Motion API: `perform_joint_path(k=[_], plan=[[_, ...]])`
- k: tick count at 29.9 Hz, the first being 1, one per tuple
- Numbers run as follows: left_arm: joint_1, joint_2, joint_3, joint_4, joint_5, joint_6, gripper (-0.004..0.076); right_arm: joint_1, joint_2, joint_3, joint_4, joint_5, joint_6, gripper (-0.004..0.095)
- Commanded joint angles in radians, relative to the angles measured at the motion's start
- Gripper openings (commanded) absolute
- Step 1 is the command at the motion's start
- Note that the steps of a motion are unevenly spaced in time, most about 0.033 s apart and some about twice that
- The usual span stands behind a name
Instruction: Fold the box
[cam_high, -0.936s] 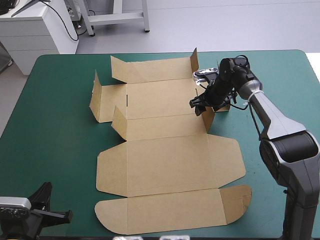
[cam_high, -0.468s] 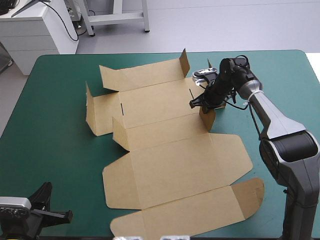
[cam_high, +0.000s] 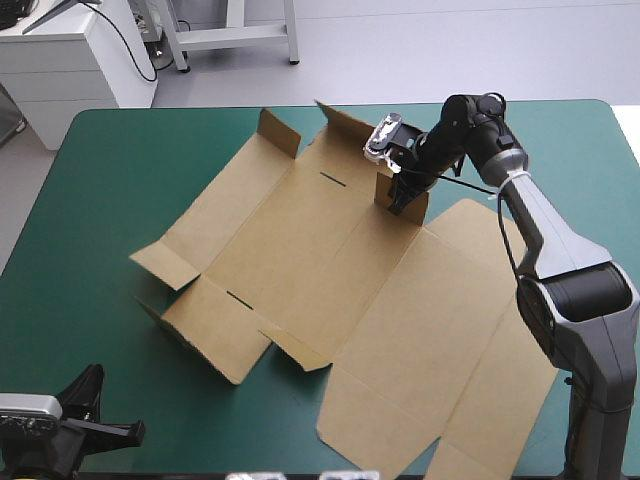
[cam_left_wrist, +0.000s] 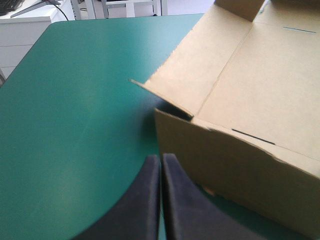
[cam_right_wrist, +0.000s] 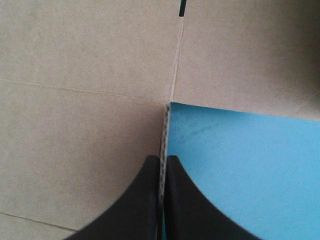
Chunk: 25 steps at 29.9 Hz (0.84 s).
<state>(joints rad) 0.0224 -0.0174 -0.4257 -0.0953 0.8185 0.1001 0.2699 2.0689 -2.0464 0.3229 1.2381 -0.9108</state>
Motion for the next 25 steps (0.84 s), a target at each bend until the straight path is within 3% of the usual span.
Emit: perform_joint_path(k=[1, 10, 22, 25], plan=[[0.0, -0.007, -0.021, -0.01, -0.077, -0.007, -0.0008, 0.024, -0.05, -0.066, 0.037, 0.005, -0.188, -0.0021], [0.0, -0.007, -0.021, -0.01, -0.08, -0.003, -0.0008, 0.123, 0.016, -0.085, -0.004, -0.026, -0.334, -0.0021], [0.0, -0.007, -0.021, -0.01, -0.08, -0.003, -0.0008, 0.166, 0.036, -0.085, 0.03, -0.1, -0.337, -0.0008], [0.0, -0.007, -0.021, -0.01, -0.08, -0.003, -0.0008, 0.166, 0.036, -0.085, 0.045, -0.124, -0.337, 0.0057]])
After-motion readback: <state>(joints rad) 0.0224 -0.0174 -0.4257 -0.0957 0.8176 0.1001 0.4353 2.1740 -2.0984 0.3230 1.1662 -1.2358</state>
